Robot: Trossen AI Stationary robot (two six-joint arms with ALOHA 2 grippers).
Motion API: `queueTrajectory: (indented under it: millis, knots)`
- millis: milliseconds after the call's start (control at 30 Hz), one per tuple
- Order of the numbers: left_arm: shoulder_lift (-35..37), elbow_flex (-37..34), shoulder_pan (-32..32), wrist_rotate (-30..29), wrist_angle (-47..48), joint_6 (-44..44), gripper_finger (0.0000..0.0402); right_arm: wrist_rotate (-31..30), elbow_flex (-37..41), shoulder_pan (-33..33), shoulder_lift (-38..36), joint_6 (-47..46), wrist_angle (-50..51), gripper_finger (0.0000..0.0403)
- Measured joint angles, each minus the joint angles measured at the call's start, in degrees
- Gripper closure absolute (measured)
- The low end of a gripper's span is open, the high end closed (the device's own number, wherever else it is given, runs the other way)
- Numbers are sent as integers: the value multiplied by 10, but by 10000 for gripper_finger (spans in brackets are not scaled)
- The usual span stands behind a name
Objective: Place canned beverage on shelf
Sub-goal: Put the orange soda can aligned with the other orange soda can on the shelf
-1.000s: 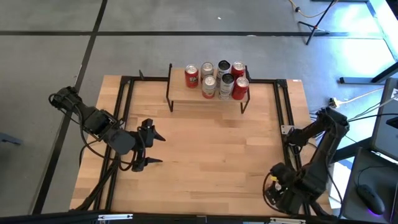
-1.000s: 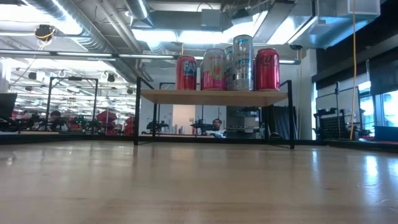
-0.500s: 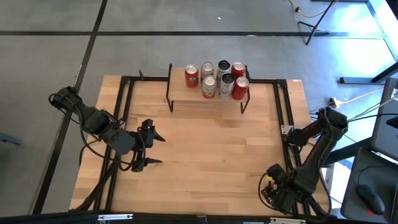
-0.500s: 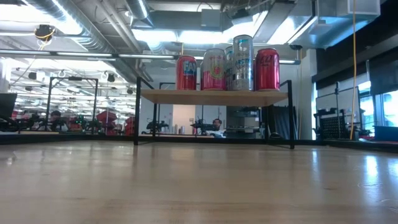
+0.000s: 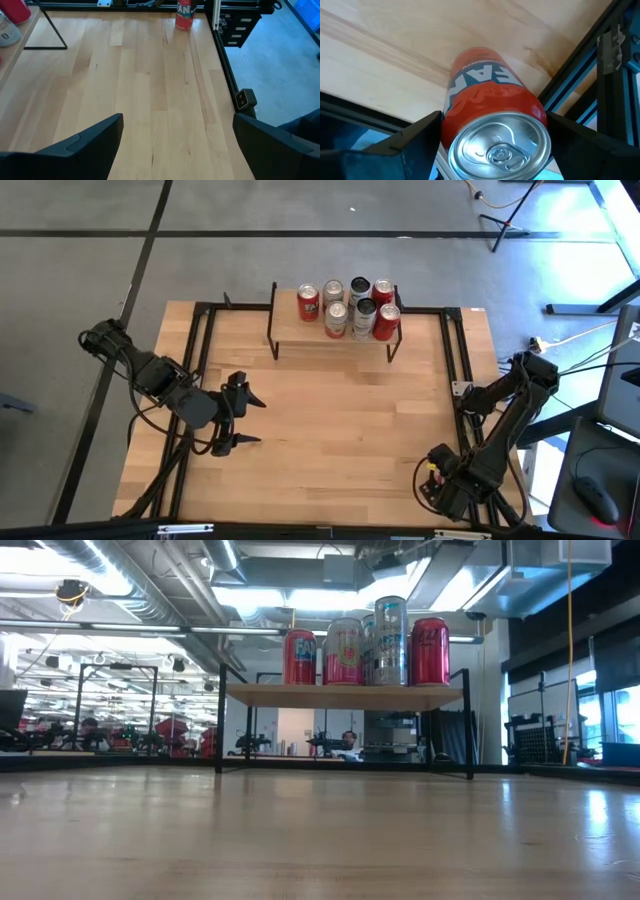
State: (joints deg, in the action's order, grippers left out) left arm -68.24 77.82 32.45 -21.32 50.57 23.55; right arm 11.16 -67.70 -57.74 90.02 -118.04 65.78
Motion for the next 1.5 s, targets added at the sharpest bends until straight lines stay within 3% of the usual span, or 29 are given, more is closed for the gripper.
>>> queueTrajectory:
  millis: [233,367,667,867,1133,1267,1500]
  knots:
    - [0,0,0,0,0,0,38,2,0,0,0,19,-1,150]
    - [0,0,0,12,0,-1,38,-24,-12,0,2,40,0,150]
    - [0,0,0,28,7,-1,38,-168,-80,36,3,147,5,150]
    - [0,0,0,28,10,-1,38,-226,-120,115,2,309,6,150]
    - [0,0,0,28,10,14,38,-236,-190,254,23,611,-8,150]
    - [0,0,0,28,10,17,38,-212,-246,328,66,781,-18,150]
    - [0,0,0,26,10,36,38,-142,-341,421,163,992,26,150]
